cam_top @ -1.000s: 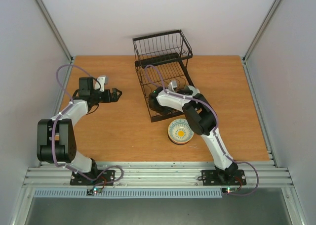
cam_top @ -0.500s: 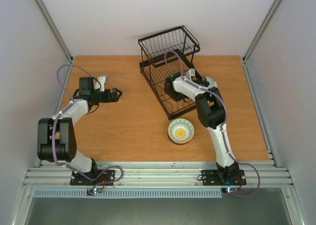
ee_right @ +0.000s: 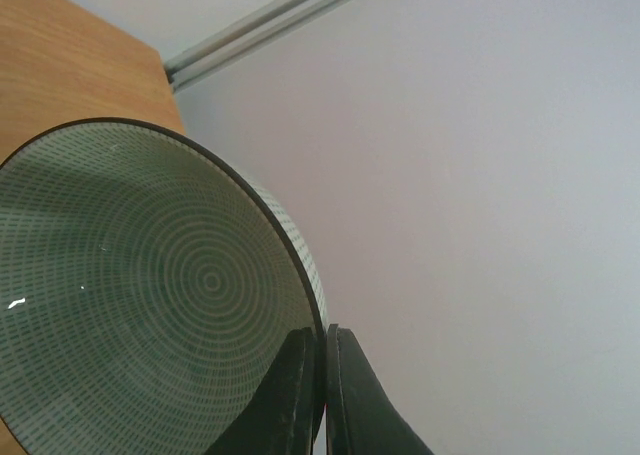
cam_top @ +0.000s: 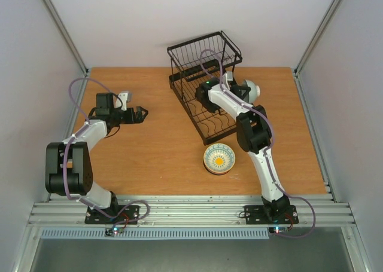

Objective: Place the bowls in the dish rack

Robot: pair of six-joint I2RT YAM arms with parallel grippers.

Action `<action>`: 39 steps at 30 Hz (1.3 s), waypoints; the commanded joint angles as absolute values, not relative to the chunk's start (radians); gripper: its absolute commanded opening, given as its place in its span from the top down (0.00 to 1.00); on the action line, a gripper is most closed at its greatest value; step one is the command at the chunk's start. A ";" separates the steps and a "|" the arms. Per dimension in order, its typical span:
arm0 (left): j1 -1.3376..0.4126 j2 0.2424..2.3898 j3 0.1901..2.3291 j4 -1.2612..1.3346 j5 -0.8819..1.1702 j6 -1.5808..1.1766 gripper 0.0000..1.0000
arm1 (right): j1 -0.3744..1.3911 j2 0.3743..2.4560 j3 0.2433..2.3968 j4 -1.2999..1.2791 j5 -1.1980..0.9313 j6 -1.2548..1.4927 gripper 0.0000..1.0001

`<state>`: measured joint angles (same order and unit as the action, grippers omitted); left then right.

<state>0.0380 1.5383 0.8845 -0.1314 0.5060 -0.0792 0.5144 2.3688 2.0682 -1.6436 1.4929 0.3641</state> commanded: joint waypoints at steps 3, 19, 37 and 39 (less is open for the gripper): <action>0.039 1.538 0.907 -0.117 0.531 -0.094 0.01 | 0.556 2.443 2.200 -1.844 1.606 0.273 0.99; 0.039 1.524 0.905 -0.114 0.534 -0.098 0.01 | 0.639 2.470 2.285 -1.842 1.531 0.224 0.99; 0.038 1.527 0.905 -0.121 0.526 -0.094 0.01 | 0.652 2.551 2.321 -1.841 1.528 0.246 0.99; 0.039 1.529 0.907 -0.120 0.527 -0.094 0.01 | 0.645 2.567 2.342 -1.841 1.535 0.241 0.99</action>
<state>0.0380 1.5379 0.8845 -0.1314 0.5201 -0.0971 0.6582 2.5267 2.2784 -1.6428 1.4609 0.2470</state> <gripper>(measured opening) 0.994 0.028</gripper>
